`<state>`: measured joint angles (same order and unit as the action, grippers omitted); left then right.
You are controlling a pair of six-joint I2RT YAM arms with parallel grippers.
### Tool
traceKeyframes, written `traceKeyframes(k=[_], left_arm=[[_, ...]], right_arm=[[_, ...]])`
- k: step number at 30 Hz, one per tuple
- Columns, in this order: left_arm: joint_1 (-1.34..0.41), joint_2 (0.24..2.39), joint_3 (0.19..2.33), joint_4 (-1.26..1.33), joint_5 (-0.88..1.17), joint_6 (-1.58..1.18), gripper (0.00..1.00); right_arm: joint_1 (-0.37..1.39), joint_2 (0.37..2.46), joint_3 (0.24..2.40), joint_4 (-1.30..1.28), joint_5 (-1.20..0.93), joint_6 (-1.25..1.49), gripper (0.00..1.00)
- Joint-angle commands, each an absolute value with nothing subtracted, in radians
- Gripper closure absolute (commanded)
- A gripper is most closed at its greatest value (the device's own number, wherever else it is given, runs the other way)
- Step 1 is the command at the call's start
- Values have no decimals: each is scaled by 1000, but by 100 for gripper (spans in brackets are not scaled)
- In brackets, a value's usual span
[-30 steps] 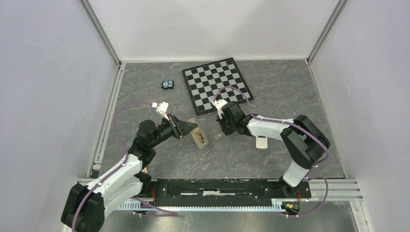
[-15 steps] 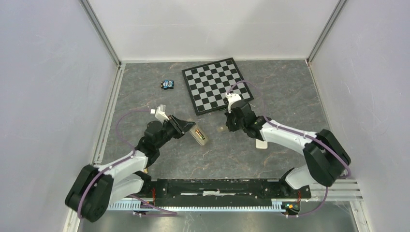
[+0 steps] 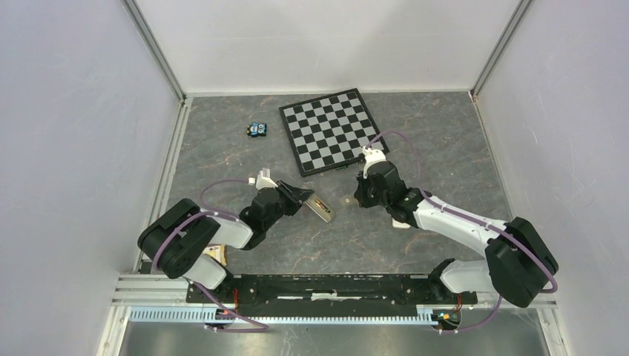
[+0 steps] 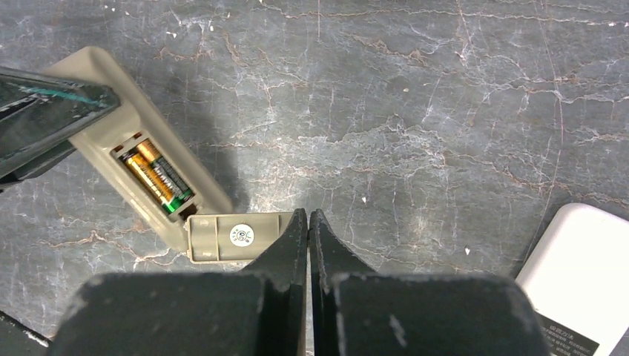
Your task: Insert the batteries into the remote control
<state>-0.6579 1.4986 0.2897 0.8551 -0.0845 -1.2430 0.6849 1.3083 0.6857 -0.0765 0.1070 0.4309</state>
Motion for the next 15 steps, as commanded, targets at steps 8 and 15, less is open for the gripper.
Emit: traceKeyframes(k=[8, 15], left_arm=[[-731, 1572, 286, 849, -352, -1395, 74], [-738, 1481, 277, 661, -357, -1446, 40]], right_arm=[[678, 1239, 660, -29, 67, 469, 100], [676, 1237, 661, -25, 49, 478, 100]])
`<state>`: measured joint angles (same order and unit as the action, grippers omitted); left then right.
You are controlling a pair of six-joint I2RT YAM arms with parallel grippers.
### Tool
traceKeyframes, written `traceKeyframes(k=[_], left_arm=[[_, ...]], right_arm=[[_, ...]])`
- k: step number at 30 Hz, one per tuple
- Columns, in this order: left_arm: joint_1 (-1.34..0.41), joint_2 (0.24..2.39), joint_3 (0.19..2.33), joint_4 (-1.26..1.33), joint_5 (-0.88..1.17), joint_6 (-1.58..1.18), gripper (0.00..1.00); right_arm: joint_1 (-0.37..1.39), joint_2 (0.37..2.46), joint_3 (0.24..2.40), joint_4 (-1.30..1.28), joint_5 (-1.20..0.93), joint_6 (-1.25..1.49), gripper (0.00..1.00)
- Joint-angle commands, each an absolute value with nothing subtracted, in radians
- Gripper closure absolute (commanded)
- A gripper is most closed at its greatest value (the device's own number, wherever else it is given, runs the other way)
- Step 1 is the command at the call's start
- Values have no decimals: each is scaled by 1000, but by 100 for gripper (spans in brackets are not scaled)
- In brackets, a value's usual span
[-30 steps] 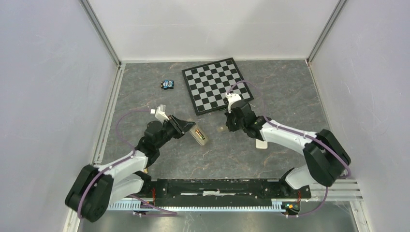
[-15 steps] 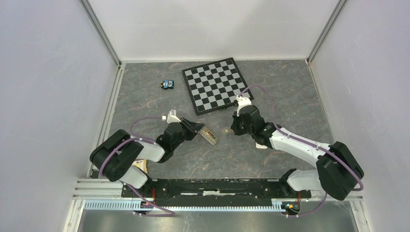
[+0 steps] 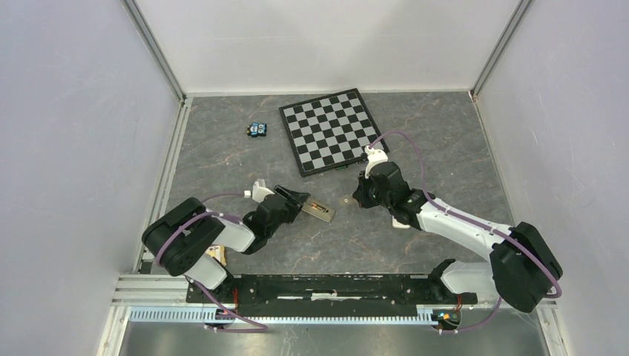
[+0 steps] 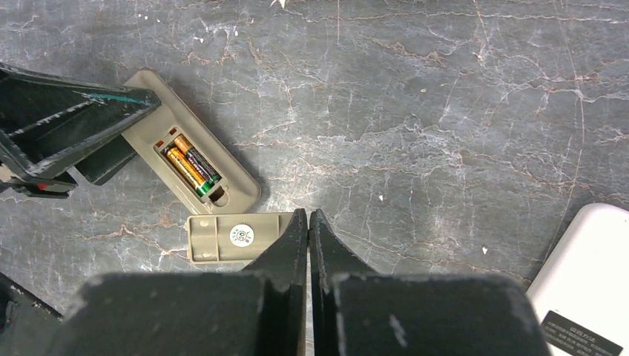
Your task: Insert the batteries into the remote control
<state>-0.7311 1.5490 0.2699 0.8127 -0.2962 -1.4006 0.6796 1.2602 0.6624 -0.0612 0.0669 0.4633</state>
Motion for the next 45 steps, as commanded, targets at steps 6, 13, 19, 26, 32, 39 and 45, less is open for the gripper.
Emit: traceKeyframes(k=[6, 13, 19, 26, 32, 39, 45], left_arm=[[-747, 1358, 333, 371, -391, -1445, 20], [-753, 1252, 417, 10, -413, -1429, 0], [-768, 1118, 393, -77, -398, -1367, 0], [-767, 845, 315, -61, -341, -1237, 0], [-769, 816, 400, 174, -76, -1022, 1], [-769, 1025, 534, 282, 132, -1013, 16], [-769, 1164, 630, 289, 177, -1022, 38]], right_arm=[[675, 1238, 677, -26, 22, 485, 100], [672, 1237, 713, -49, -10, 499, 100], [669, 1230, 717, -13, -50, 519, 100], [669, 1251, 709, 51, -74, 544, 100], [669, 1254, 710, 86, -119, 544, 100], [669, 1257, 713, 133, -201, 549, 100], [669, 1248, 704, 138, -216, 572, 100]])
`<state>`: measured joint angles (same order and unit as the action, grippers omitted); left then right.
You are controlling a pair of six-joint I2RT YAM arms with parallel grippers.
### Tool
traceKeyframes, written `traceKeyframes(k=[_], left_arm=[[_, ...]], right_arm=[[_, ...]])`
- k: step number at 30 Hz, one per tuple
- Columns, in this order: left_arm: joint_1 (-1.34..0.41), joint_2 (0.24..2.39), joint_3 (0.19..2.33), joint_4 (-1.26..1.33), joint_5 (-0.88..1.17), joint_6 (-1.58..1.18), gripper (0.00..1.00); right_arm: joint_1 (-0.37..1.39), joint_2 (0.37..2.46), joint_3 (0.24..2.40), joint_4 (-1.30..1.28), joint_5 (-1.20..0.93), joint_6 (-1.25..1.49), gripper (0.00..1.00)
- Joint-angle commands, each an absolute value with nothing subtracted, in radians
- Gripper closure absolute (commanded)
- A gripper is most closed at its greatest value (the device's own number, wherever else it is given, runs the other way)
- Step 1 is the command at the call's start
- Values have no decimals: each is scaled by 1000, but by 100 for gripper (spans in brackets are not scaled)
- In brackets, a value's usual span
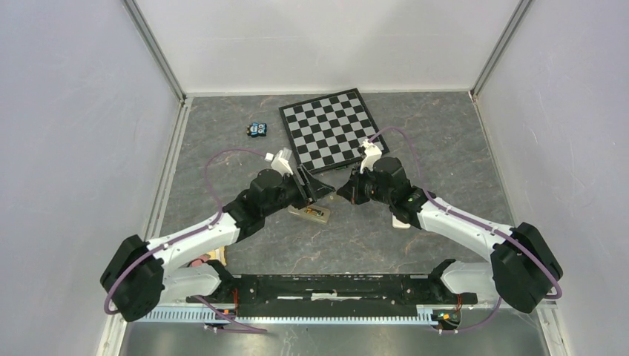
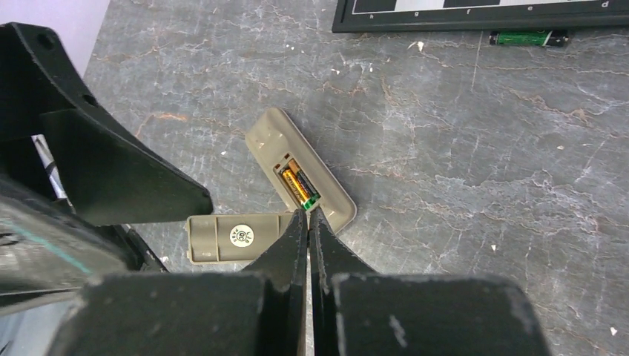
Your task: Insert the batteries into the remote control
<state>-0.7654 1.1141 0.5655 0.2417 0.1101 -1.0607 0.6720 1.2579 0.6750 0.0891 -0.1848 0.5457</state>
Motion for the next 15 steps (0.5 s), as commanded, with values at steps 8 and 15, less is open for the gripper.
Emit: traceKeyframes(k=[8, 15], left_arm=[[-770, 1176, 630, 239, 186, -1009, 51], [-770, 1213, 634, 203, 170, -1027, 59]], right_arm=[[668, 1253, 723, 129, -212, 590, 100], [667, 1265, 729, 130, -207, 599, 100]])
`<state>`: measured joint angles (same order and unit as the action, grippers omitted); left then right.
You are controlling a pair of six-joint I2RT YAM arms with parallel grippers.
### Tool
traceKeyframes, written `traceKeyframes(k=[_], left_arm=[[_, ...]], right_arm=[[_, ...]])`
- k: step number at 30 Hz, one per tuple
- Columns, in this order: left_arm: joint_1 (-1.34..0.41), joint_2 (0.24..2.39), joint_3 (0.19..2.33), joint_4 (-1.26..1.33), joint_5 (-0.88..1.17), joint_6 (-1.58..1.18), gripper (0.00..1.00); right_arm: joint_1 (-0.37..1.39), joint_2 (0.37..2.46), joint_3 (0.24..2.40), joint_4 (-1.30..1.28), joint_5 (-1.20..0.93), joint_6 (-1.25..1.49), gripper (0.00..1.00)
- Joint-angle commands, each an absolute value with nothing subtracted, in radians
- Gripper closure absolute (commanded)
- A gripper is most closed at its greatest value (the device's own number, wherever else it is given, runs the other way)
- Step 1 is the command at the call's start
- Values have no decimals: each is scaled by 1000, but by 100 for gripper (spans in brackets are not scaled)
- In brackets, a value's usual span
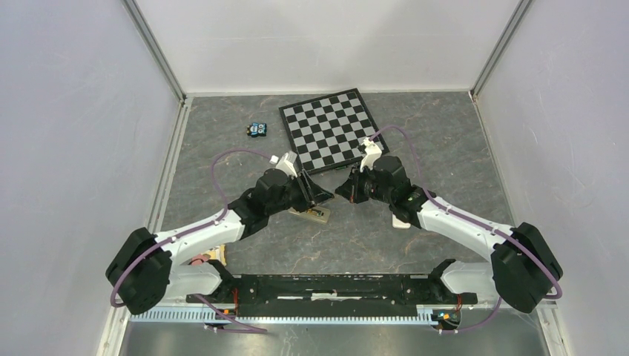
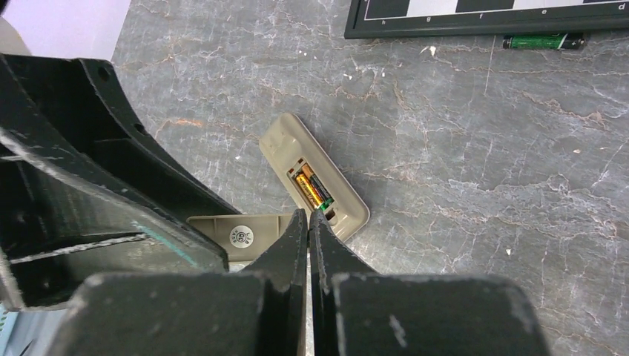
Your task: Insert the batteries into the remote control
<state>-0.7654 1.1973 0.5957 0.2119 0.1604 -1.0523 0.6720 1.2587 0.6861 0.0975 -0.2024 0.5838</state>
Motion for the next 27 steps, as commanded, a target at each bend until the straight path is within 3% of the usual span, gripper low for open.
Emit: traceKeyframes(k=[1, 4, 9, 13, 15, 16, 21, 27], left_arm=[[-770, 1216, 638, 197, 168, -1027, 59], [-770, 1215, 646, 189, 151, -1019, 67], [-770, 1214, 653, 241, 144, -951, 97], [-770, 1234, 697, 269, 188, -734, 98], [-769, 1239, 733, 252, 178, -589, 98], [-770, 1241, 745, 256, 176, -508, 98], [-770, 1237, 730, 447, 150, -104, 98], [-770, 1223, 611, 829, 285, 477, 98]], right_arm=[[666, 1266, 730, 132, -206, 601, 100], [665, 1269, 734, 132, -209, 602, 100], [658, 1269, 751, 104, -221, 592, 97], [623, 1235, 768, 68, -258, 597, 47], [598, 1193, 772, 50, -265, 611, 32], [583, 1173, 779, 36, -267, 620, 29], [482, 1091, 808, -26, -342, 760, 26], [372, 1000, 730, 176, -506, 1081, 29]])
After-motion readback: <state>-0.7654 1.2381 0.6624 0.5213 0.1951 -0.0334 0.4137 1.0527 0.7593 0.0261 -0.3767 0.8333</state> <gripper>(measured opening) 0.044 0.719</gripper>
